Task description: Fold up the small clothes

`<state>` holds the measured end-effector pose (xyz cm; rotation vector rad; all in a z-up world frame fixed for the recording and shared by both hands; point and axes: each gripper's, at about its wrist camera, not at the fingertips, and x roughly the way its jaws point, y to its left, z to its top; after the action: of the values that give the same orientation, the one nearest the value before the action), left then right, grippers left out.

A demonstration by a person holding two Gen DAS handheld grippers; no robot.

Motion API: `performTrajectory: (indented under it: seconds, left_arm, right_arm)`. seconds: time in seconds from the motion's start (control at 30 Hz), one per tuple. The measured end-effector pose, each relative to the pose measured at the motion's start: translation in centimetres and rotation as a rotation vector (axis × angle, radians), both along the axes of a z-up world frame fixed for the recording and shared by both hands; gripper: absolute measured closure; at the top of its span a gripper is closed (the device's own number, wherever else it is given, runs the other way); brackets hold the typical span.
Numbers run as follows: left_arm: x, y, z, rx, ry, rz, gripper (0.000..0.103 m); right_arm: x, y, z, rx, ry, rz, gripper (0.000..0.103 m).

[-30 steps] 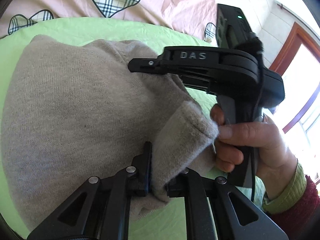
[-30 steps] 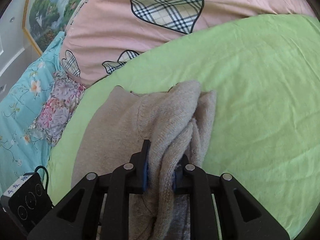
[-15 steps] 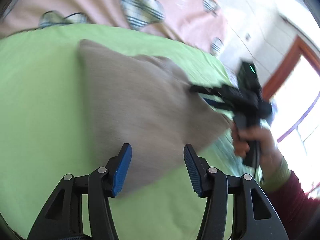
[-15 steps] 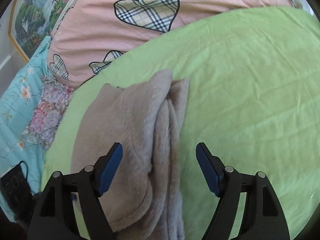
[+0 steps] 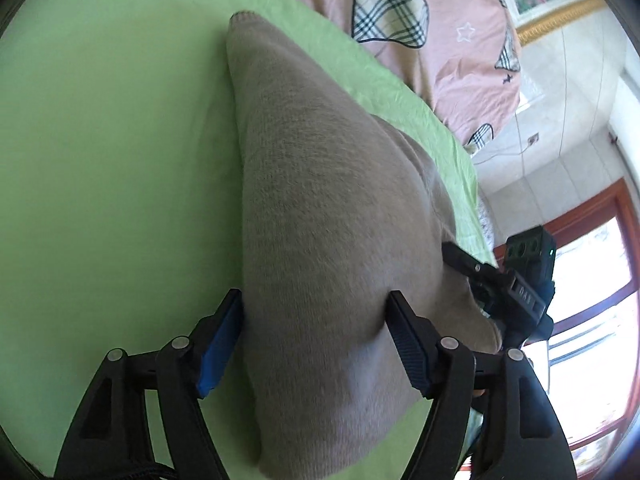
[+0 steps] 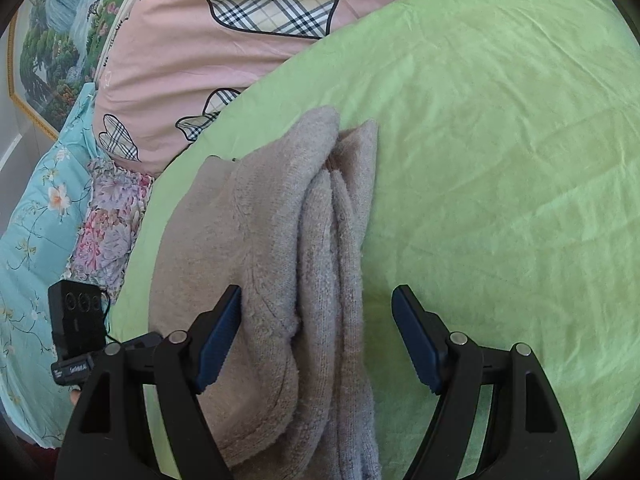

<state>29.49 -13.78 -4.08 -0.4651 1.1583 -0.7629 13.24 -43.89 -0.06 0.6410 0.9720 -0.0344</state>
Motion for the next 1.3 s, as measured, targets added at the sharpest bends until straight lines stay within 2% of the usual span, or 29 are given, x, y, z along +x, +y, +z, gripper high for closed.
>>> performTrajectory:
  seconds: [0.07,0.1,0.13,0.17,0.2,0.23,0.27,0.33,0.43,0.53,0.73,0.87,0.97,1.03,1.17,1.23,1.3]
  left_arm:
    - [1.0,0.1,-1.4,-0.058,0.047,0.012,0.029]
    - [1.5,0.1,-1.8,-0.094,0.05,0.016,0.036]
    - [1.8,-0.2,-2.0,-0.107,0.047,0.008,0.047]
    - [1.9,-0.3,-2.2,-0.102,0.048,0.006,0.048]
    - [1.8,-0.4,-2.0,-0.097,0.037,0.004,0.052]
    - [1.6,-0.4,-1.7,-0.086,0.017,0.002,0.056]
    - [1.3,-0.3,-1.4,-0.076,0.002,-0.005,0.058]
    - [0.5,0.2,-0.2,-0.057,-0.024,-0.012,0.063]
    - [-1.7,2.7,2.3,-0.031,-0.088,-0.012,0.064]
    - [-4.1,6.8,4.3,-0.035,-0.117,-0.012,0.064]
    - [-9.3,14.1,6.5,0.029,-0.186,0.029,0.064]
    - [-11.1,17.0,5.6,0.041,-0.198,0.056,0.064]
    - [-11.6,18.6,3.1,0.054,-0.15,0.073,0.064]
    - [-12.0,18.8,1.7,0.059,-0.139,0.083,0.063]
    - [-12.6,18.8,1.3,0.04,-0.166,0.088,0.062]
    - [-12.7,18.5,1.1,0.058,-0.169,0.088,0.055]
    - [-12.5,18.6,0.5,0.059,-0.113,0.072,0.042]
  right_arm:
    - [0.3,-0.1,-0.4,0.016,0.003,-0.002,0.027]
    - [0.4,-0.1,-0.6,0.023,0.004,-0.003,0.027]
    - [0.5,-0.1,-0.8,0.029,0.007,-0.002,0.027]
    - [0.6,0.0,-0.9,0.032,0.007,0.001,0.028]
    - [0.8,0.2,-1.0,0.037,0.006,0.007,0.034]
    - [0.9,0.5,-1.1,0.071,0.002,0.021,0.061]
    - [0.9,0.8,-1.0,0.095,0.0,0.009,0.063]
    - [0.7,2.0,-0.1,0.037,0.0,0.011,0.067]
    - [0.2,4.2,1.4,0.04,-0.037,0.04,0.069]
    - [-0.7,7.9,2.6,0.067,-0.091,0.1,0.069]
    - [-1.4,15.3,2.1,0.141,-0.143,0.199,0.069]
    - [-1.6,18.6,0.8,0.171,-0.142,0.236,0.069]
    - [-1.5,19.9,-1.1,0.186,-0.099,0.238,0.069]
    - [-1.4,20.1,-2.0,0.169,-0.071,0.24,0.069]
    - [-1.7,19.8,-3.0,0.178,-0.059,0.223,0.069]
    - [-1.9,19.6,-3.4,0.178,-0.054,0.218,0.069]
    - [-1.9,19.5,-3.8,0.189,-0.043,0.209,0.065]
